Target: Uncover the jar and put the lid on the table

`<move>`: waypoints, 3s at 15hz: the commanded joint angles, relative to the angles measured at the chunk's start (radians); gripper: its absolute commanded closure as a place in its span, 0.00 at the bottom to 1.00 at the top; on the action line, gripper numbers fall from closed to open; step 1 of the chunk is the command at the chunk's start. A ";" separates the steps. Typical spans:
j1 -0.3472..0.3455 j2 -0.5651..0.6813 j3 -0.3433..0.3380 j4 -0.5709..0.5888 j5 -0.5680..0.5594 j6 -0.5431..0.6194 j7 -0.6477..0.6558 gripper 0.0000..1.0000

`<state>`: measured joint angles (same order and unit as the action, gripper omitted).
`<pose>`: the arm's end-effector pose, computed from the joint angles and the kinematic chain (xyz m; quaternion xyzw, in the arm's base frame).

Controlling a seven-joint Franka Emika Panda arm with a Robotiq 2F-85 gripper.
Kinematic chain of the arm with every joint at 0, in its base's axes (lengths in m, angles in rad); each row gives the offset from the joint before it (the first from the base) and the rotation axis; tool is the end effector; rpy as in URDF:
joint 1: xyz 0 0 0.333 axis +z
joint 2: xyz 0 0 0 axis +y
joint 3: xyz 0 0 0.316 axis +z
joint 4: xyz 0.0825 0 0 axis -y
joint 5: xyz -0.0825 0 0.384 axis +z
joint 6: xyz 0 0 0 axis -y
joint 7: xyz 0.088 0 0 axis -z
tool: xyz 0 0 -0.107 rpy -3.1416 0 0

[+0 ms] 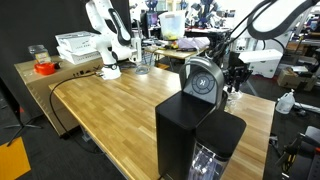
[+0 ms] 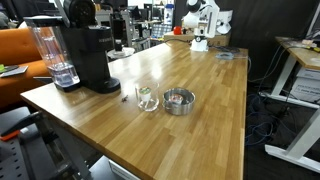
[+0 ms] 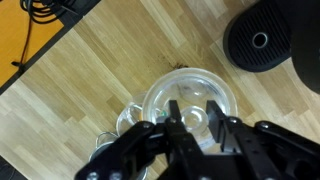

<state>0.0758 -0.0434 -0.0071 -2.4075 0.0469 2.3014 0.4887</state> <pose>0.4768 0.0338 0.3242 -0.9739 0.2241 0.0348 0.0078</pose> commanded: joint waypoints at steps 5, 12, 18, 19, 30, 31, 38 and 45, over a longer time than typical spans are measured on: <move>-0.032 -0.174 0.039 -0.218 0.023 0.039 0.087 0.92; -0.002 -0.019 0.107 -0.310 0.154 0.379 0.262 0.92; 0.055 0.211 0.109 -0.311 0.157 0.640 0.458 0.92; 0.068 0.239 0.097 -0.306 0.154 0.668 0.484 0.92; 0.121 0.303 0.050 -0.297 0.210 0.753 0.559 0.92; 0.133 0.302 0.035 -0.300 0.203 0.747 0.569 0.92; 0.110 0.341 0.075 -0.313 0.257 0.796 0.575 0.92; 0.079 0.351 0.167 -0.327 0.366 0.888 0.579 0.23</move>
<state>0.1815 0.3226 0.1184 -2.7159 0.3704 3.1364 1.0659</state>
